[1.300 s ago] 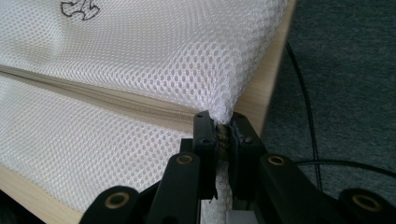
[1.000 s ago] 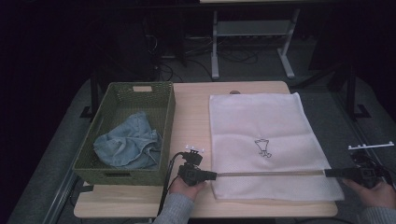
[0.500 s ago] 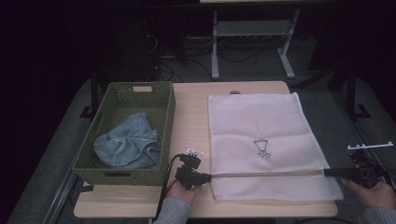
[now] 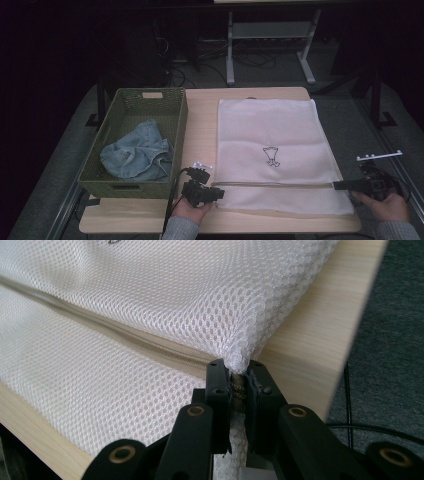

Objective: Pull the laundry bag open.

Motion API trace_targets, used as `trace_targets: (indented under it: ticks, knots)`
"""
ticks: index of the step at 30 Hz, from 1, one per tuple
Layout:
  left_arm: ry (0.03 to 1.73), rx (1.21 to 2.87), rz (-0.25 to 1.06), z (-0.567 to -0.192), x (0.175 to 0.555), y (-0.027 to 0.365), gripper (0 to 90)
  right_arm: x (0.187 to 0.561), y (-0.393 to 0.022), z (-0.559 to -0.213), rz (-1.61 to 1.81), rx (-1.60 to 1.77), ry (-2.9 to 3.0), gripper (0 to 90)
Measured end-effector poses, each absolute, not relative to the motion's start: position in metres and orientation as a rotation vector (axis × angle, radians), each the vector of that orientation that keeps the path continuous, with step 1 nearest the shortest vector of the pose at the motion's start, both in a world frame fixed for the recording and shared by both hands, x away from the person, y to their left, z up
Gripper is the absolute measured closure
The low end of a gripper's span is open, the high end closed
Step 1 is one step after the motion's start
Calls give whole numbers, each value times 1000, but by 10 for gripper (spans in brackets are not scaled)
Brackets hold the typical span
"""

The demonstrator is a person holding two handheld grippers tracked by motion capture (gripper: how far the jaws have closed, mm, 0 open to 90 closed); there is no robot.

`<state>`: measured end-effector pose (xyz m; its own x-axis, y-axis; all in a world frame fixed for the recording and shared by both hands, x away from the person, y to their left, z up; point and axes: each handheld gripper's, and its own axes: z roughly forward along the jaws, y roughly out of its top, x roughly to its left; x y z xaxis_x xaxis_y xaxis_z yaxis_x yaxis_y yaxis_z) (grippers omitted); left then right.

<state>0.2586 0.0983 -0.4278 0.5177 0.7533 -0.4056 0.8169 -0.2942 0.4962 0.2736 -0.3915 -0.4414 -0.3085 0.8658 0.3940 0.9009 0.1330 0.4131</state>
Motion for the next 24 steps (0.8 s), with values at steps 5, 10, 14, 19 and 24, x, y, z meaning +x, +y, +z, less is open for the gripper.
trace_targets:
  ticks: [5,10,14,19,24]
  knots:
    - [1265,2071,-145,-431,259,98,746,281,-375,-444,-894,-1770,-2350,773]
    - [1245,2054,-159,-431,259,98,734,282,-373,-445,-887,-1797,-2377,583]
    - [1226,2040,-164,-432,259,97,721,277,-376,-441,-924,-1798,-2403,535]
    - [1203,2030,-176,-433,259,95,712,271,-372,-430,-970,-1768,-2462,523]
    - [1188,2015,-189,-433,259,94,702,269,-356,-419,-990,-1708,-2535,510]
